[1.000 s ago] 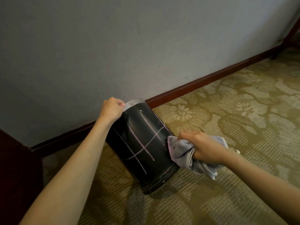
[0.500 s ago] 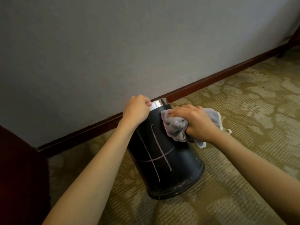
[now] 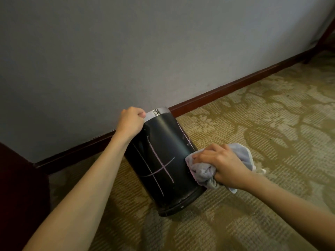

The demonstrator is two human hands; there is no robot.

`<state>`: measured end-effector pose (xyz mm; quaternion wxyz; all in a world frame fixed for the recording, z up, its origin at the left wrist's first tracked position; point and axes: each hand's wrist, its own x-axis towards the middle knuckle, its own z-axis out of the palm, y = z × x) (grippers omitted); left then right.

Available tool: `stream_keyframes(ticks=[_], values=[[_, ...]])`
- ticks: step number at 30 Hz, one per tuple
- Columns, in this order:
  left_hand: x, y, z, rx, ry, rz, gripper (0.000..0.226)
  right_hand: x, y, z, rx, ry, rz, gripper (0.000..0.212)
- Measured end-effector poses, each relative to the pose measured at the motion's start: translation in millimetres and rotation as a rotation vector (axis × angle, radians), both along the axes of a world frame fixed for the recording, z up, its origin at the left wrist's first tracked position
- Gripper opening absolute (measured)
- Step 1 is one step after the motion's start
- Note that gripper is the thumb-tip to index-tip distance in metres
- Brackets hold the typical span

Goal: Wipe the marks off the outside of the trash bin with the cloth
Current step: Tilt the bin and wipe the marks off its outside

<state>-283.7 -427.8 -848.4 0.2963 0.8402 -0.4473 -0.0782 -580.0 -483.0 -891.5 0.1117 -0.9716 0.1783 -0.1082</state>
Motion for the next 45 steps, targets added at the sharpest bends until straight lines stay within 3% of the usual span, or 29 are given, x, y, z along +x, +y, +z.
stream_keyframes(ticks=[5, 11, 14, 17, 26, 34, 38, 45], values=[[-33, -7, 16, -0.02, -0.073, -0.123, 0.024, 23, -14, 25, -0.03, -0.093, -0.044, 0.047], [-93, -23, 29, -0.014, -0.148, -0.256, 0.023, 42, -49, 66, -0.221, -0.151, -0.174, 0.044], [-96, -31, 29, -0.02, -0.023, -0.276, 0.033, 29, -48, 56, -0.237, -0.174, -0.218, 0.041], [-88, -35, 32, -0.031, 0.013, -0.287, 0.032, 13, -39, 32, -0.129, -0.204, -0.254, 0.042], [-25, -36, 19, 0.0, 0.092, -0.108, 0.026, -16, -12, -5, -0.163, -0.061, -0.076, 0.038], [-20, -27, 18, 0.028, 0.395, -0.016, 0.019, -10, -15, 12, -0.231, 0.114, 0.07, 0.036], [-45, -36, 26, 0.01, 0.429, -0.061, 0.02, 8, -26, 29, -0.261, 0.016, 0.019, 0.044], [-90, -58, 32, 0.028, 0.251, -0.135, 0.037, 33, -47, 60, -0.353, -0.178, -0.097, 0.044]])
